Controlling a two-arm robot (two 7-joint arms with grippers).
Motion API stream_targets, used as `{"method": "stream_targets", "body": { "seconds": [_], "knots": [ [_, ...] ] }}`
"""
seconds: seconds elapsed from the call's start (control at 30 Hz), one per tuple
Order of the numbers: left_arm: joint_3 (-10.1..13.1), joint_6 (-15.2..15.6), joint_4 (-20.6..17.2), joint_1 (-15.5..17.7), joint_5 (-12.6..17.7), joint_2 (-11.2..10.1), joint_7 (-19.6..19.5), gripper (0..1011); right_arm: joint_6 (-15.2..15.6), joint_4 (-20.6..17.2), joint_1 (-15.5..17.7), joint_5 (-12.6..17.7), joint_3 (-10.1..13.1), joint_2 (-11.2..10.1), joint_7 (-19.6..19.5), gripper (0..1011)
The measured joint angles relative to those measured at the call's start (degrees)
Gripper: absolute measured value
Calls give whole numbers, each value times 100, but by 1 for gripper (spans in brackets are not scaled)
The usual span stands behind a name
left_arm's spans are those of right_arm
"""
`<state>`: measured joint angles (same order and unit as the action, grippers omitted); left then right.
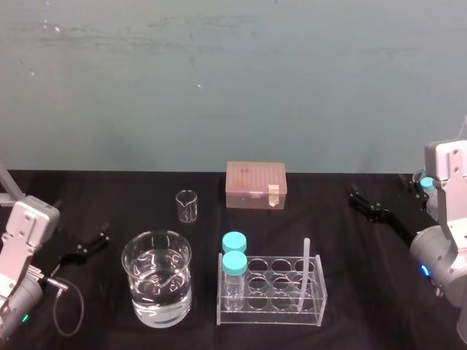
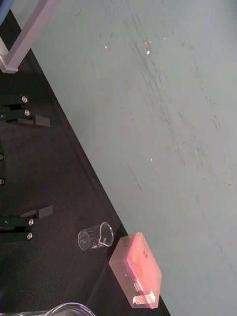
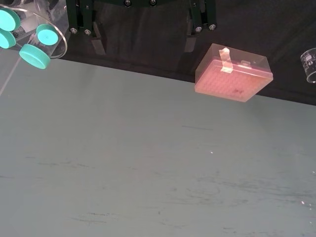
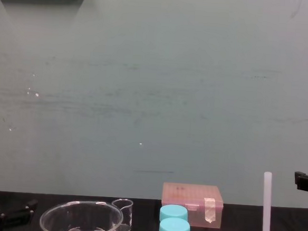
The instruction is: Pick up the stirring rod with one hand, then place it down.
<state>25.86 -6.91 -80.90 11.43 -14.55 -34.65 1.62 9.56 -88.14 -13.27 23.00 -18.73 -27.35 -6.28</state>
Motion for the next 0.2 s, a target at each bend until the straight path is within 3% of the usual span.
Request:
{"method": "stream_targets", "body": {
  "seconds": [0.2],
  "knots": [
    [0,0,0,0,0,0,0,1005,-6,-4,0,-4,-4,-3,-6,1000]
  ]
}}
